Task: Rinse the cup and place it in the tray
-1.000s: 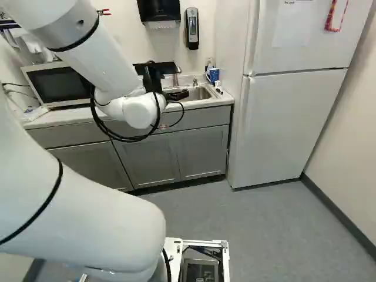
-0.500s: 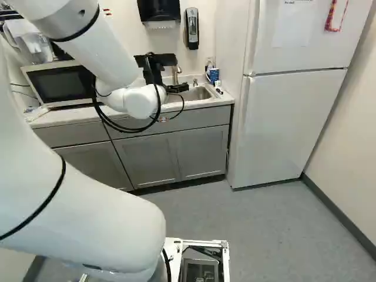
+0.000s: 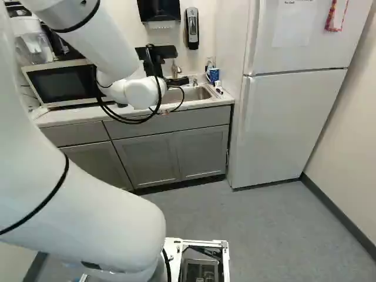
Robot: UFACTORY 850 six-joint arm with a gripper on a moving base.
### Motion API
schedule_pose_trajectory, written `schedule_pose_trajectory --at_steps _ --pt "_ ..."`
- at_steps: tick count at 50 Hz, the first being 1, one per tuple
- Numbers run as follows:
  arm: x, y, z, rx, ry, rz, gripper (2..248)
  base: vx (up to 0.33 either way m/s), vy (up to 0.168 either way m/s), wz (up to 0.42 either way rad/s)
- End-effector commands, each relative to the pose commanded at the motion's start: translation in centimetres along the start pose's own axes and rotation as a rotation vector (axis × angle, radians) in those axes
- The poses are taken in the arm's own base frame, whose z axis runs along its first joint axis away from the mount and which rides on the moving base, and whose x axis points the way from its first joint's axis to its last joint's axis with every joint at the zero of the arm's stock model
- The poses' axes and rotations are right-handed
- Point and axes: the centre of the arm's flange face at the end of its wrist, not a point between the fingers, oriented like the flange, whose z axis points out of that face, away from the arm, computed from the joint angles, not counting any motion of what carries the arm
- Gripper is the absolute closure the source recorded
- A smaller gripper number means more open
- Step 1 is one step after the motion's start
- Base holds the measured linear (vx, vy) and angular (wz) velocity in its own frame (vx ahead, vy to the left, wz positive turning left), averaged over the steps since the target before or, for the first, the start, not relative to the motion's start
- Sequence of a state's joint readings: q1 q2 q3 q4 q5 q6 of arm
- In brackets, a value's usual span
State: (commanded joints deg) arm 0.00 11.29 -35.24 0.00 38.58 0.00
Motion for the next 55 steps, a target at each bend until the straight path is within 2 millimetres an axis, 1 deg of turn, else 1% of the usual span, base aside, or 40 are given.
schedule_pose_trajectory --at_steps 55 --pt "5.6 0.0 2.6 0.0 0.039 0.0 3 0.0 0.0 0.0"
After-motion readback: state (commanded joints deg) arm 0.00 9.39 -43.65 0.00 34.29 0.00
